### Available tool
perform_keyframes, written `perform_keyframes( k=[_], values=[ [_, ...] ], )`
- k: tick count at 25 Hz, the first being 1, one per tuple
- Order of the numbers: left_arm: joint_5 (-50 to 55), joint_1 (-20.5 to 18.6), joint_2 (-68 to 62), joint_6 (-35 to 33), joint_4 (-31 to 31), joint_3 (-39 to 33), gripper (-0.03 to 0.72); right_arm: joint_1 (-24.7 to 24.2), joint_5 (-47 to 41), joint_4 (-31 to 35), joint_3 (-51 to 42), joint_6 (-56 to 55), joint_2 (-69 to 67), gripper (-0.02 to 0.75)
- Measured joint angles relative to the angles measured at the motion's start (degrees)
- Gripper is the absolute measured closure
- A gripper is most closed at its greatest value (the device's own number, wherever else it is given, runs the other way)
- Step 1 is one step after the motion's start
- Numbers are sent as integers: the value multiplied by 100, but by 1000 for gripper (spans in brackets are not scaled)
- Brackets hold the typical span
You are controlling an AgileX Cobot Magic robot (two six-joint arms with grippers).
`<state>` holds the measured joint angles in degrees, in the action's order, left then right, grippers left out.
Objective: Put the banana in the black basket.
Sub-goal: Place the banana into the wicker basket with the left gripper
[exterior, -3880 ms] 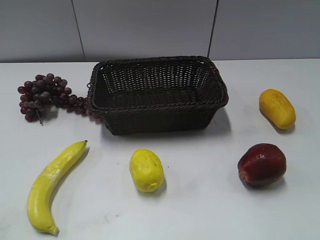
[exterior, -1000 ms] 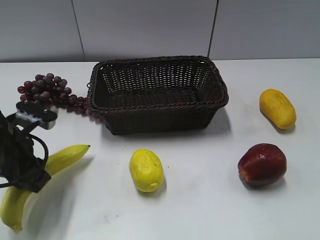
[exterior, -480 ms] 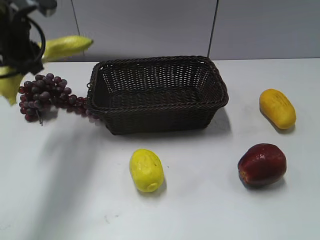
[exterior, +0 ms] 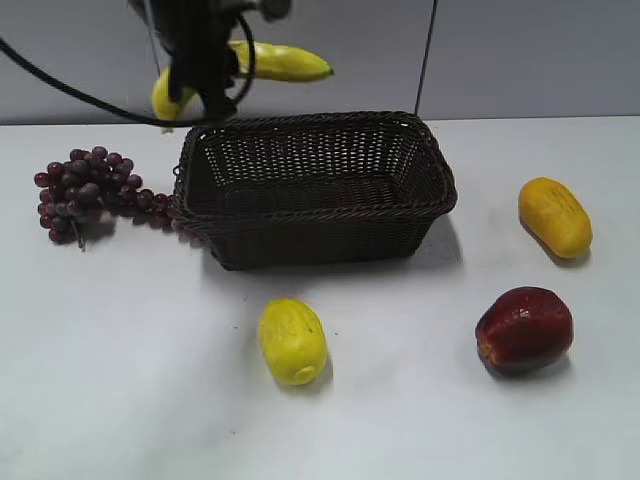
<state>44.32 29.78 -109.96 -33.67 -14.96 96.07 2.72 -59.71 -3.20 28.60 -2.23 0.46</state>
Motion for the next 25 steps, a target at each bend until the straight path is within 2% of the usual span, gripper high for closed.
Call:
perform_keyframes(
  k=[3, 5, 11, 13, 15, 16, 18, 23, 25],
  values=[
    [-322, 415, -496, -42, -581, 207, 375, 0, 0, 0, 0, 0, 0, 187],
    [-626, 603, -756, -54, -759, 218, 375, 0, 0, 0, 0, 0, 0, 187],
    [-1330, 791, -1303, -69, -457, 217, 376, 0, 0, 0, 0, 0, 0, 187],
    [-1342, 790, -1367, -69, -406, 217, 321, 0, 0, 0, 0, 0, 0, 187],
    [-1342, 790, -1373, -69, -377, 217, 148, 0, 0, 0, 0, 0, 0, 187],
    [-1367, 790, -1373, -69, -373, 224, 96, 0, 0, 0, 0, 0, 0, 187],
    [-1348, 790, -1352, -69, -365, 224, 68, 0, 0, 0, 0, 0, 0, 187],
    [-746, 774, -963, -6, -342, 224, 85, 0, 0, 0, 0, 0, 0, 187],
    [-395, 701, -697, 516, -339, 224, 95, 0, 0, 0, 0, 0, 0, 187]
  ],
)
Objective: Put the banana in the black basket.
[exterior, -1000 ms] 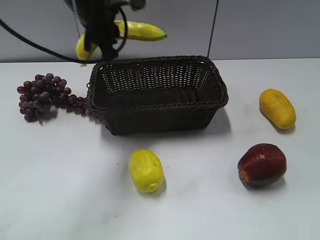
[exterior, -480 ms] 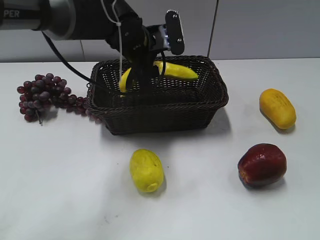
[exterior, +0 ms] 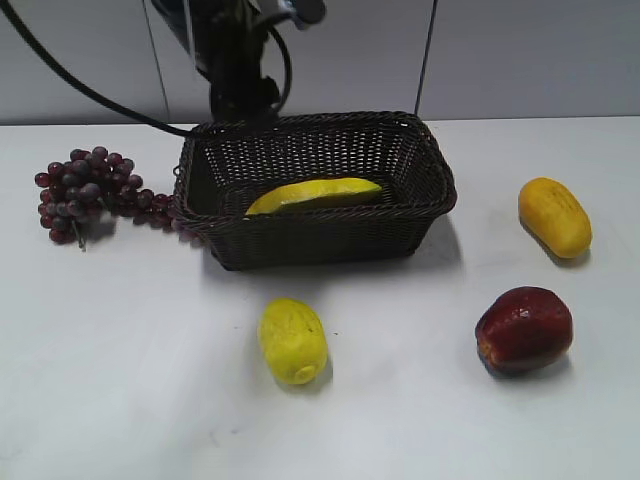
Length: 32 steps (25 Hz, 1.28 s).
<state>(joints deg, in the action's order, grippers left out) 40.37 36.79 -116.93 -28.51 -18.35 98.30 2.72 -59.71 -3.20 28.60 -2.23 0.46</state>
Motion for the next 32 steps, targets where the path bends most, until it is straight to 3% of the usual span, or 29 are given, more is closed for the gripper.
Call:
perform_keyframes(
  k=[3, 8, 17, 21, 25, 32],
  values=[
    [749, -225, 314, 997, 5, 26, 99, 0, 0, 0, 0, 0, 0, 187],
    [2651, -771, 441, 1956, 81, 44, 102, 0, 0, 0, 0, 0, 0, 187],
    [2944, -2008, 665, 2217, 2203, 44, 104, 0, 0, 0, 0, 0, 0, 187],
    [2937, -2233, 1145, 2303, 2506, -49, 104, 0, 0, 0, 0, 0, 0, 187],
    [2937, -2275, 1921, 2323, 2453, -708, 104, 0, 0, 0, 0, 0, 0, 187],
    [2954, -2449, 3250, 2372, 2181, -2676, 102, 0, 0, 0, 0, 0, 0, 187]
  ],
)
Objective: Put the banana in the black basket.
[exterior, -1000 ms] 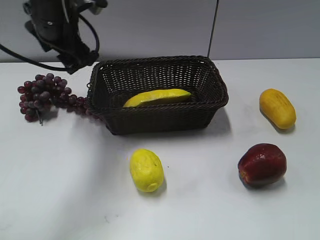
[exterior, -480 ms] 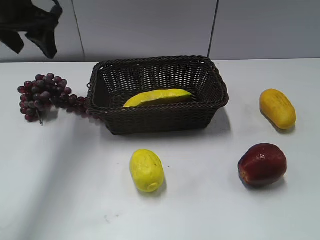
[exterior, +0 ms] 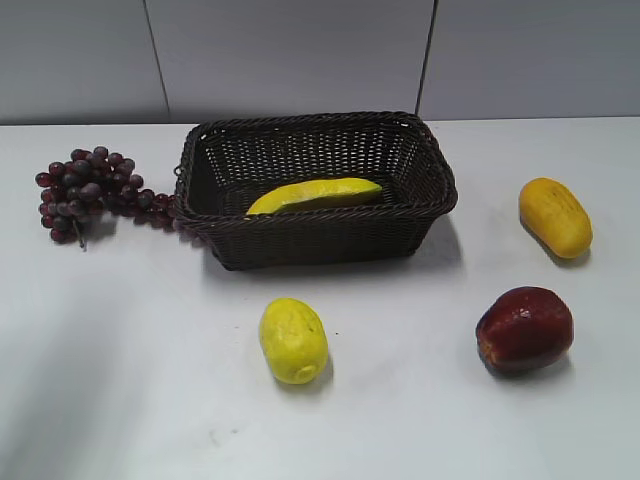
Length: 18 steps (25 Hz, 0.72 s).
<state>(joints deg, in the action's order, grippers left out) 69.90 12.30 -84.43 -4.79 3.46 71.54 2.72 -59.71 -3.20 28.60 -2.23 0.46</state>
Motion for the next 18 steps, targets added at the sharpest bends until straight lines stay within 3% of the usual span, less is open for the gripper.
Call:
perform_keyframes(
  k=[6, 18],
  values=[
    [-134, -214, 1193, 0, -77, -1443, 102, 0, 0, 0, 0, 0, 0, 187],
    [-668, -225, 3450, 12, -83, -3754, 102, 0, 0, 0, 0, 0, 0, 187]
  ],
)
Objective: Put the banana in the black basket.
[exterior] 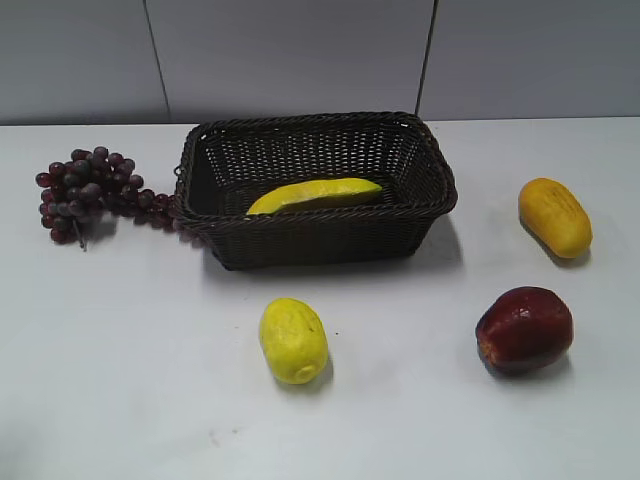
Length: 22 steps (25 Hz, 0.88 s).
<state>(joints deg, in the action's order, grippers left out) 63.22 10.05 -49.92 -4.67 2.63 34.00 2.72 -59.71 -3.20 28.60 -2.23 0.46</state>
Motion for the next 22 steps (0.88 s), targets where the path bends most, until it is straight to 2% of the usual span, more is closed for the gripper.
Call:
perform_keyframes(
  k=[5, 22],
  values=[
    [-64, 0, 981, 0, 0, -518, 102, 0, 0, 0, 0, 0, 0, 187],
    [-172, 0, 4721, 0, -85, -567, 102, 0, 0, 0, 0, 0, 0, 187]
  ],
)
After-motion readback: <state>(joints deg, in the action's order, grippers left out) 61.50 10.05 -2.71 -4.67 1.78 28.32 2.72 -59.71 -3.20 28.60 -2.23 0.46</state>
